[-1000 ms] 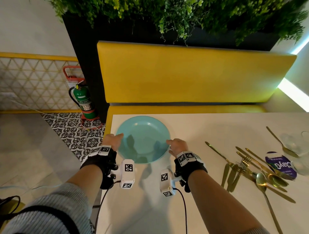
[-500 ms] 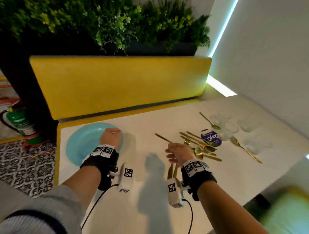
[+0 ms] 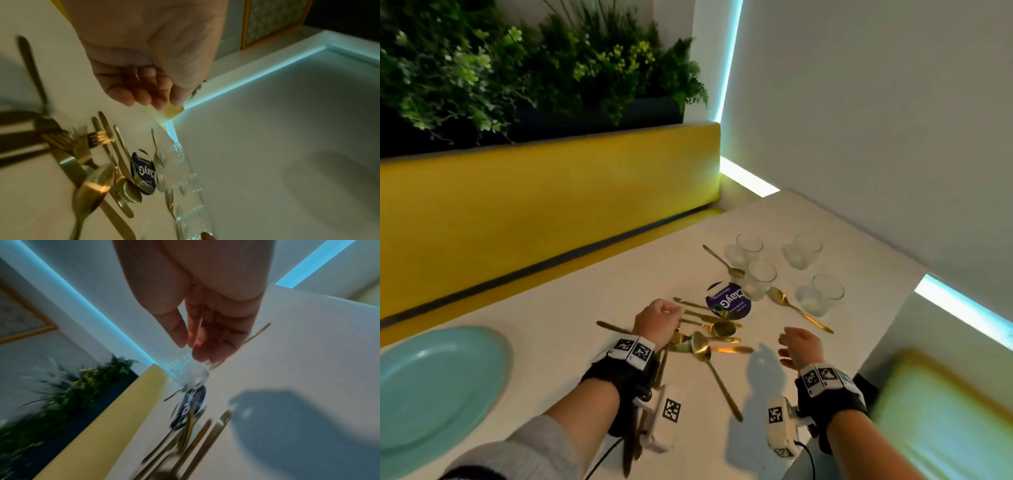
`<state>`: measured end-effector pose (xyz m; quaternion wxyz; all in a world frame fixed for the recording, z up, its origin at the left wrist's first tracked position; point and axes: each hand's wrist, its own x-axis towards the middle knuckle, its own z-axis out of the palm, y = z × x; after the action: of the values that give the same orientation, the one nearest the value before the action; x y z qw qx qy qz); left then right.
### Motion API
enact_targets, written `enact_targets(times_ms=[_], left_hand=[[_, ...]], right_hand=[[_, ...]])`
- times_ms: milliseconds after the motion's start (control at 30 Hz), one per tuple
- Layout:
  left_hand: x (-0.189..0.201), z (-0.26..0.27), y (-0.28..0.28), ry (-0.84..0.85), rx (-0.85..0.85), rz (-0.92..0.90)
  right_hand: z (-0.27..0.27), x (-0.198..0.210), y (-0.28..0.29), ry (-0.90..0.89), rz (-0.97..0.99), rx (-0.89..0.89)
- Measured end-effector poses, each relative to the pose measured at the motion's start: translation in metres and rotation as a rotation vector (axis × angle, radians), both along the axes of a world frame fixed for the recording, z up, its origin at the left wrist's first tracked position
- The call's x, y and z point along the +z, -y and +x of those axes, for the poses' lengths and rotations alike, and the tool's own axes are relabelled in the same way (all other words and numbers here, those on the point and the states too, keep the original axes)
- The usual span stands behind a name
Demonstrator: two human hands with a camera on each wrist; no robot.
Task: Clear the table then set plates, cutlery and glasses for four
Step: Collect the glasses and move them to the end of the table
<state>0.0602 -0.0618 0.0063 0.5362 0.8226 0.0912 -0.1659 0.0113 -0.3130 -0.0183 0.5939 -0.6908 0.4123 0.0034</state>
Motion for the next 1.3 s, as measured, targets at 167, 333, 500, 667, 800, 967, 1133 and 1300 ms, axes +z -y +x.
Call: enact_targets(times_ms=[167,333,500,667,800,967,1133,1300], left_hand=[[-0.002,0.048,0.082,-0.039,-0.099,0.085],[-0.027,0.091,0.144,-0.052,-0.166,0.129],[-0.054,0.117,0.186,-0.062,-0.175,0.143],[-0.071,0.132,0.214,-0.017,-0.103,0.106],[-0.082,0.139,0.224,0.046,-0.067,0.145],[-0.084,0.139,0.226,0.133,-0.051,0.204],[-0.080,0.132,0.216,0.159,-0.045,0.160],[-0.062,0.123,0.192,0.174,-0.038,0.153]], right_hand=[[0.042,-0.027,0.092,-0.038,-0.095,-0.156],[0.079,-0.055,0.146,-0.094,-0.102,-0.215],[0.101,-0.075,0.171,-0.142,-0.193,-0.122],[0.111,-0.084,0.181,-0.101,-0.273,-0.055],[0.116,-0.088,0.182,-0.082,-0.282,-0.033],[0.120,-0.091,0.183,-0.067,-0.340,-0.020],[0.124,-0.092,0.182,-0.059,-0.387,-0.032],[0.125,-0.083,0.178,0.003,-0.408,-0.087]])
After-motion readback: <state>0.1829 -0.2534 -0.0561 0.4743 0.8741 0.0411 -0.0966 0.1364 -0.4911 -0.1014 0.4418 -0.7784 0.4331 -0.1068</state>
